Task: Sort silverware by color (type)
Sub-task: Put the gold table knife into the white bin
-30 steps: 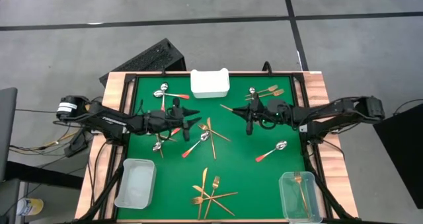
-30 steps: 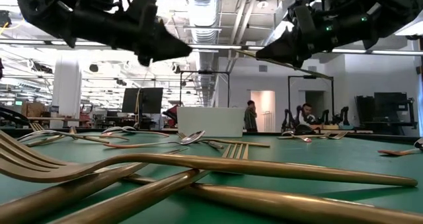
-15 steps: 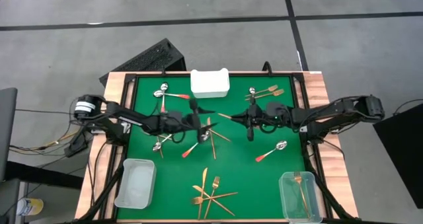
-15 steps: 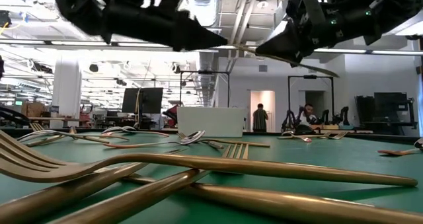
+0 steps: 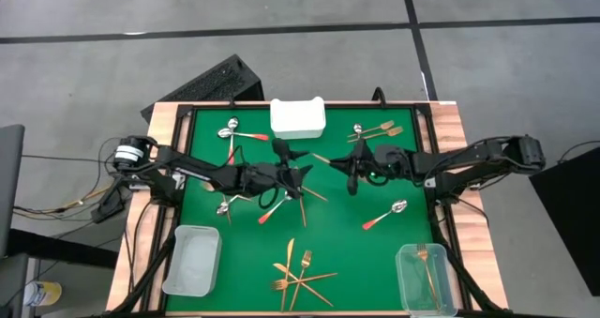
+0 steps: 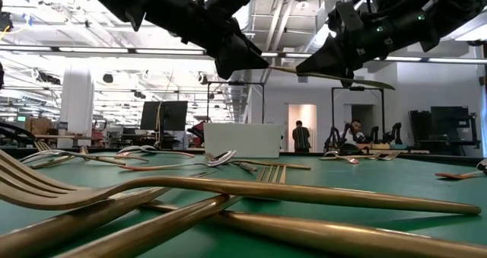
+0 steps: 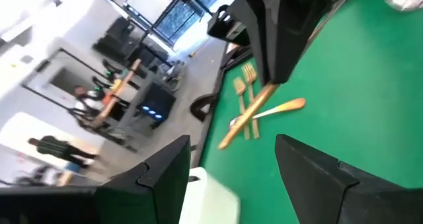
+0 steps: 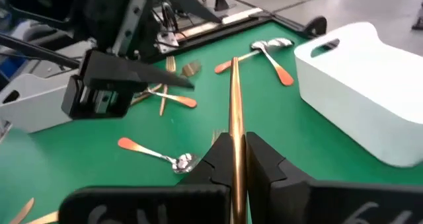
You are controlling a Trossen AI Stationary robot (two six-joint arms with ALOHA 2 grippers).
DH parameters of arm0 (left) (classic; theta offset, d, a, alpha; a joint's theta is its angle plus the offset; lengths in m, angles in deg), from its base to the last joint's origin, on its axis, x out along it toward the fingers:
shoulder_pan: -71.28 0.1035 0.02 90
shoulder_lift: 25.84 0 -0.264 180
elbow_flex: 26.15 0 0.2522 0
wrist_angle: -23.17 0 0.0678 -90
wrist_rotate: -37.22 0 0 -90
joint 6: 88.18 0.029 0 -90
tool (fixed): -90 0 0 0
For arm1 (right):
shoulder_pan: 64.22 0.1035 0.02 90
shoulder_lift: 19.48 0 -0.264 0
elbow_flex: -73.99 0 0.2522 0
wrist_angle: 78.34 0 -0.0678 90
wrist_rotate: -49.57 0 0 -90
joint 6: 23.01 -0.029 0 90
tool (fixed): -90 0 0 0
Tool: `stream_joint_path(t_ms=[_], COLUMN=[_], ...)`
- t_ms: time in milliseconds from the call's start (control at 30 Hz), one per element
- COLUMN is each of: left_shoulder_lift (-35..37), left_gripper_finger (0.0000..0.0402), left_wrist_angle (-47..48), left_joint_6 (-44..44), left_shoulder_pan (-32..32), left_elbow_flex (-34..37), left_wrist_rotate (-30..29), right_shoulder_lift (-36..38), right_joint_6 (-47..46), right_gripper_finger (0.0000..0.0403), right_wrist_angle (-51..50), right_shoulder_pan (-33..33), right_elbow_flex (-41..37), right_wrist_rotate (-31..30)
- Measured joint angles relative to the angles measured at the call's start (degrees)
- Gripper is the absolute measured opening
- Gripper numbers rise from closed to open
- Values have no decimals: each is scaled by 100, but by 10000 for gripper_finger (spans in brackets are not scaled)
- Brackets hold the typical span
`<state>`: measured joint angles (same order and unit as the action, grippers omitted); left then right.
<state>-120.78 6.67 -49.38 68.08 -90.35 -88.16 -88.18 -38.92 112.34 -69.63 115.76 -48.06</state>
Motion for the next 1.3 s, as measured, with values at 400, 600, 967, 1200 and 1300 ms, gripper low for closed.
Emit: stream_joint_path(t_ms=[400,600,967,1200,1300], left_shoulder_lift=[0,-85,-1097,-1464,-1464], left_gripper_finger=[210,210,210,201,168], left_wrist_angle=[-24,-73,354,395,379], left_joint_6=[1476,1981,2462,2434,2419], left_shoulder_pan=[68,109,132,142,138], left_elbow_flex=[0,-231,-1071,-1364,-1366], left_wrist_rotate=[18,111,-394,-879,-893], right_shoulder_lift=[0,0,2,2,2], right_joint_6=[-365,-514,-674,-674,-672], right_gripper_finger=[30,30,30,31,30], right_wrist_angle=[-47,-43,-41,-49,-67], right_shoulder_pan=[-39,-47,-109,-101,-101], right_elbow_flex=[0,0,0,0,0], right_wrist_rotate=[-1,-7,-122,-285,-287])
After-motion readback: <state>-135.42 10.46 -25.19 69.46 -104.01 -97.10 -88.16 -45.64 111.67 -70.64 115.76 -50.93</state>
